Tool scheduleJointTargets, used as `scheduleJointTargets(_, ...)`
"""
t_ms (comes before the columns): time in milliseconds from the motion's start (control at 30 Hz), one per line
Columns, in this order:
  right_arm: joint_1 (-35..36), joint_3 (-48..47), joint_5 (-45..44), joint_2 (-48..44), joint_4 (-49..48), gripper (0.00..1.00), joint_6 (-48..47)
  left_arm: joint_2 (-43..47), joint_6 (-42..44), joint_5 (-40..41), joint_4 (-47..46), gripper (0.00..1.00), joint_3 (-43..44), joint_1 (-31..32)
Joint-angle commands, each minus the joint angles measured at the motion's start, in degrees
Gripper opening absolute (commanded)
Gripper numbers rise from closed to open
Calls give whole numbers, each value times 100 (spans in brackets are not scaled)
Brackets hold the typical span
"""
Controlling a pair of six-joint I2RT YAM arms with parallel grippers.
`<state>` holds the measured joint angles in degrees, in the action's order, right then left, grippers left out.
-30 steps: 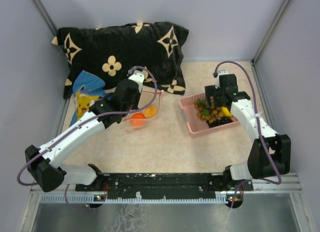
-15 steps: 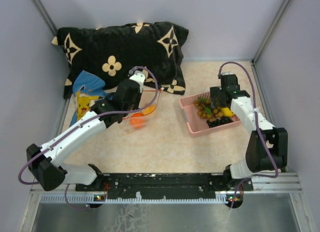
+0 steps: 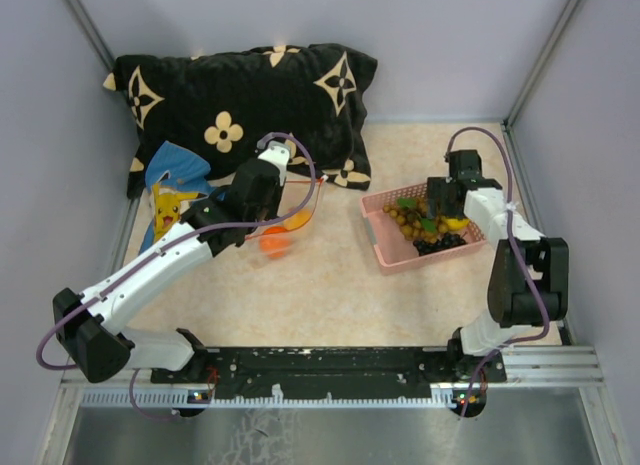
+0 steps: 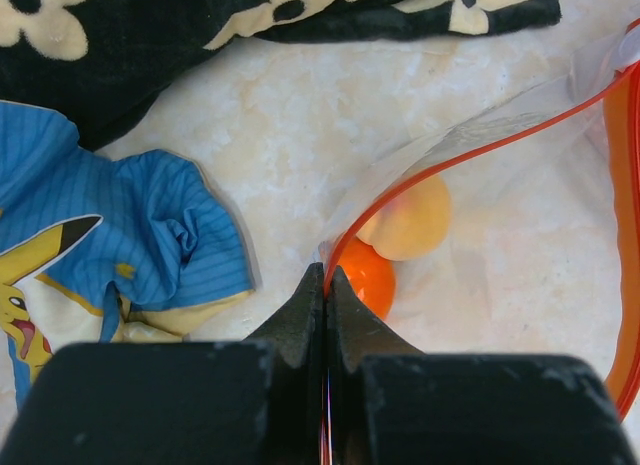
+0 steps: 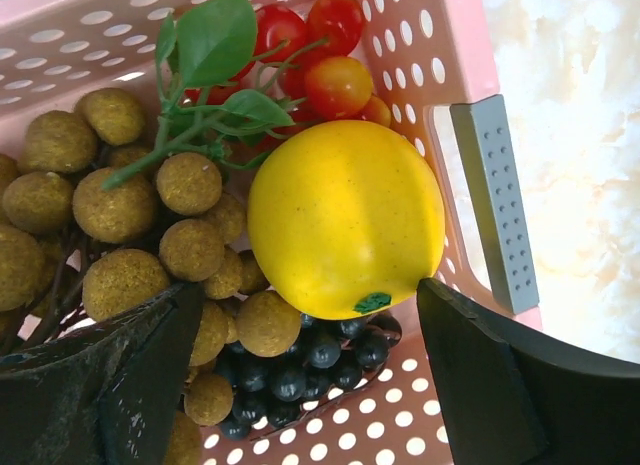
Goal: Place the food in the zip-top bag and seal the zipper
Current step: Pick up the fake fruit from the bin.
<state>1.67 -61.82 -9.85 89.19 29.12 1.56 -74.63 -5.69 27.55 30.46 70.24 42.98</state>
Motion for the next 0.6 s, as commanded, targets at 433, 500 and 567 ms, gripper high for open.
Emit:
scheduleJointTargets(433,-54,-574,1133,-527,674,95,255,29,-113,-156,-49,0,-63,-18)
scheduleJointTargets(500,-53,-609,843,-663,671,95,236,22,-97,-154,-55,0,-67,-18)
scheduleJointTargets(567,-61,-636,589,-734,628,95,178,22,-77,-146,-59,0,-66,-18)
